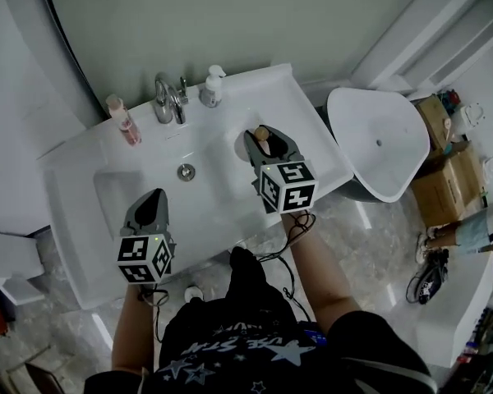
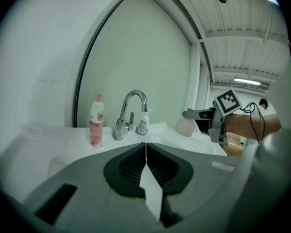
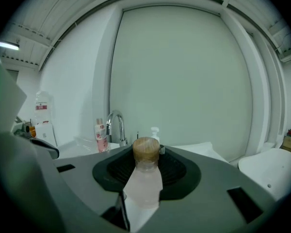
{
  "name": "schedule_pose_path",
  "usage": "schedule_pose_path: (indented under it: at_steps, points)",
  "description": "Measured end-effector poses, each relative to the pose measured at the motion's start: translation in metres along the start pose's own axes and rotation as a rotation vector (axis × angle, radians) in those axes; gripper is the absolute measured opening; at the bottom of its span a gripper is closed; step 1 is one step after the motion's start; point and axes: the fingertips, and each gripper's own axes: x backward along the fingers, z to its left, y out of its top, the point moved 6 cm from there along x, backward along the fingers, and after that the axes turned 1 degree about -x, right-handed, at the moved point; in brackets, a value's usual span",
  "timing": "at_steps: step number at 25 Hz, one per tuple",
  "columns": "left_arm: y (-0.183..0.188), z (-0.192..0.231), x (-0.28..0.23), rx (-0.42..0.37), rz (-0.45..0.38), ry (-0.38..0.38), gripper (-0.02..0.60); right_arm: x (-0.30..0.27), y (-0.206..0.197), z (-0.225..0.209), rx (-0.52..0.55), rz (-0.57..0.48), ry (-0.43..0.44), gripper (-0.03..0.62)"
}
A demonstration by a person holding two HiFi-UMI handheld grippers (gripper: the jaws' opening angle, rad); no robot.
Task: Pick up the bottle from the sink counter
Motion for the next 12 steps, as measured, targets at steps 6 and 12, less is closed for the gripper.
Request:
schedule_pose_path:
  at_steps: [6, 12]
  points:
    - [-0.013, 0.010, 0.042, -0.034, 0.000, -0.068, 0.020, 0.047, -0.012, 0.050, -0.014, -0.015, -0.048, 0.140]
    - [-0.025, 0.016, 0.077, -0.044, 0.005, -0.122, 0.020, 0.086, -0.026, 0.094, -0.023, -0.001, -0.087, 0.140]
